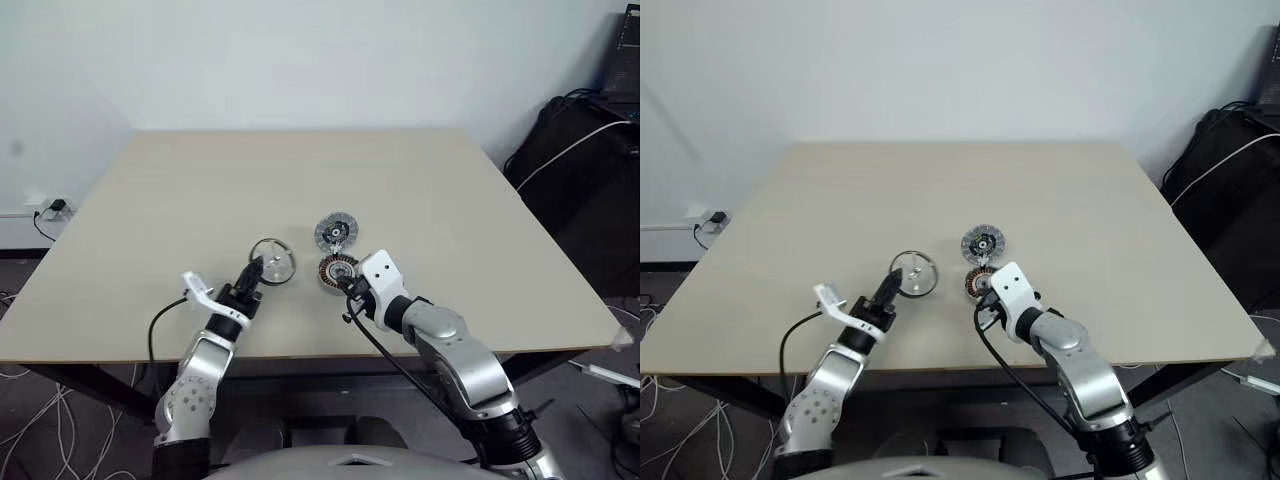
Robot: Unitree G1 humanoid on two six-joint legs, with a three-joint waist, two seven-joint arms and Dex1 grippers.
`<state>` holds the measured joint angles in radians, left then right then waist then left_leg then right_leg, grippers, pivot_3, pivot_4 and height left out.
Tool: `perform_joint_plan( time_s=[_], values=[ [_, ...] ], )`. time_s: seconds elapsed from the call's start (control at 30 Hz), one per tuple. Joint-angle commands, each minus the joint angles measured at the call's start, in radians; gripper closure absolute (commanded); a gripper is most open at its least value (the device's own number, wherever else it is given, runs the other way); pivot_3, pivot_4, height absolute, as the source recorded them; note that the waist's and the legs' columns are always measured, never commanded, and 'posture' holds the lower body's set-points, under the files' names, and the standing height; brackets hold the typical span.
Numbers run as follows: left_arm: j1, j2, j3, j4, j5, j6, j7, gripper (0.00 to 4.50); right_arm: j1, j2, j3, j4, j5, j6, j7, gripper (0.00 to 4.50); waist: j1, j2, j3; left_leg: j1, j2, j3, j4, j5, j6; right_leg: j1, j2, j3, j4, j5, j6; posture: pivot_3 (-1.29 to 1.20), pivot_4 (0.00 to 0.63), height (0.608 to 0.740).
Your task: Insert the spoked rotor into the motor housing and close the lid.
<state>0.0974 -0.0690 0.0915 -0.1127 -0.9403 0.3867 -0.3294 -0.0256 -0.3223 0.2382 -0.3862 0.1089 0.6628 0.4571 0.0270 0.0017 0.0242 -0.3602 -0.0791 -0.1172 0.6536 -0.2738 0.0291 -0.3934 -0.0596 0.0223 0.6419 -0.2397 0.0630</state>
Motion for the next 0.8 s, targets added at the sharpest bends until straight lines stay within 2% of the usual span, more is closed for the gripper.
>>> perform_joint_plan(
  time_s=[0.03,0.37,0.63,0.8],
  values=[
    [-0.092,-0.093,-0.055,0.058,0.041,-0.023,-0.015,4.04,0.024,-0.024,-0.016,-0.059,0.031,-0.007,0.027,4.50,0.002,0.000,0.000,0.000,0.000,0.000,0.000,0.000,0.000,0.000,0.001,0.000,0.000,0.000,0.000,0.00,0.000,0.740],
    [-0.286,-0.103,-0.052,0.315,-0.015,0.083,-0.075,4.04,0.150,0.026,-0.060,-0.019,0.030,-0.109,-0.040,4.50,0.002,-0.001,0.001,0.000,0.000,0.000,0.001,0.000,0.000,0.000,0.004,0.001,0.001,0.003,0.005,0.00,0.000,0.740],
    [-0.391,-0.146,-0.016,0.490,-0.017,0.093,-0.100,4.04,0.242,0.076,-0.099,0.097,-0.046,-0.359,-0.152,4.50,0.003,-0.002,0.001,0.000,0.000,0.001,0.002,0.000,0.000,0.000,0.004,0.001,0.001,0.003,0.006,0.00,0.000,0.740],
    [-0.425,-0.169,0.019,0.569,-0.034,0.128,-0.113,4.04,0.285,0.114,-0.124,0.141,-0.011,-0.467,-0.153,4.50,0.001,-0.002,0.001,0.000,0.000,0.000,0.002,0.000,0.000,0.000,0.005,0.001,0.001,0.003,0.006,0.00,0.000,0.740]
  ],
)
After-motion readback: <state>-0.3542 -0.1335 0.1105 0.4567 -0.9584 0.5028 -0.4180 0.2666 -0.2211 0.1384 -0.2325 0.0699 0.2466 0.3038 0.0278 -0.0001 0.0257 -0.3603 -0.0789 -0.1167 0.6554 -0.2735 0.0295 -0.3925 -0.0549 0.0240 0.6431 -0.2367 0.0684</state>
